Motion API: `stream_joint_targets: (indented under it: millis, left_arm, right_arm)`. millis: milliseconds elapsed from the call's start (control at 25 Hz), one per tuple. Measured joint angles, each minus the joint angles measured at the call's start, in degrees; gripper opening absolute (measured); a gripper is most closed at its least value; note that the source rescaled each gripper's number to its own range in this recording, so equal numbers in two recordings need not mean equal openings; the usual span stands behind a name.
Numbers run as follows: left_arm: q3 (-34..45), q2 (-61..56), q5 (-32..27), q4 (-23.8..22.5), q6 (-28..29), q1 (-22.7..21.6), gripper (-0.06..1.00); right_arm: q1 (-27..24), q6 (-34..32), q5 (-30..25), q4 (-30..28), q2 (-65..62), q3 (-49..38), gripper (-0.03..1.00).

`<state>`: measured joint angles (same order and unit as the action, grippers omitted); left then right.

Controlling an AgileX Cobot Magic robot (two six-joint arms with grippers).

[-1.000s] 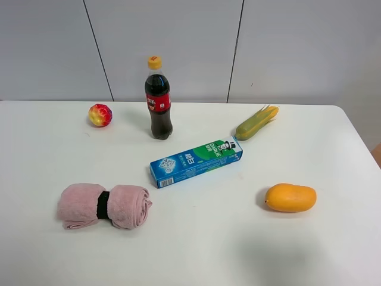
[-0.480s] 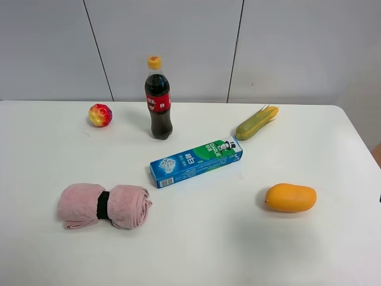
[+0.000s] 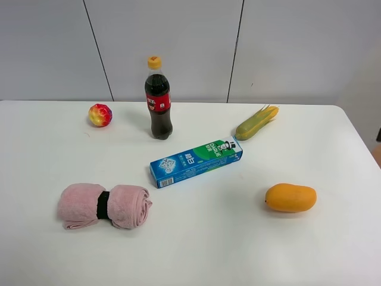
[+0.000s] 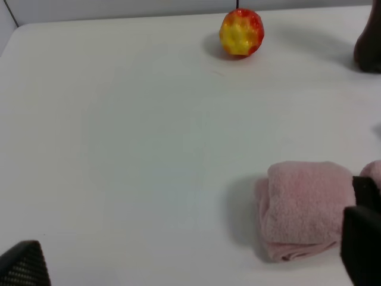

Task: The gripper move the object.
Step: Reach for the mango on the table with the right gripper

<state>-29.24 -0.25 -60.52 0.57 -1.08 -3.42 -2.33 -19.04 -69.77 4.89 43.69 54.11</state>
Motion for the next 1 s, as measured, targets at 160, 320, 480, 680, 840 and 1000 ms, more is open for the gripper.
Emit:
stream_joint_targets:
  millis: [160, 320, 480, 680, 840, 1000]
  left_arm:
    - [0.0, 0.0, 0.0, 0.0, 0.0, 0.0, 1.0]
    - [0.0, 0.0, 0.0, 0.0, 0.0, 0.0, 1.0]
    - [0.0, 0.0, 0.0, 0.0, 0.0, 0.0, 1.0]
    - [0.0, 0.0, 0.0, 0.0, 0.0, 0.0, 1.0]
    - [0.0, 0.0, 0.0, 0.0, 0.0, 0.0, 1.0]
    - [0.0, 0.0, 0.0, 0.0, 0.0, 0.0, 1.0]
  right_arm:
    - [0.0, -0.7, 0.0, 1.52, 3.37, 0.0, 1.0]
    - [0.0, 4.15, -0.05, 1.88, 5.88, 0.0, 1.0]
    - [0.0, 19.04, -0.12, 1.76, 7.71, 0.0, 1.0]
    - [0.0, 38.97, -0.12, -1.03, 8.14, 0.0, 1.0]
    - [0.0, 49.5, -0.12, -1.77, 8.14, 0.0, 1.0]
    - [0.0, 56.01, 0.63, -1.77, 8.14, 0.0, 1.0]
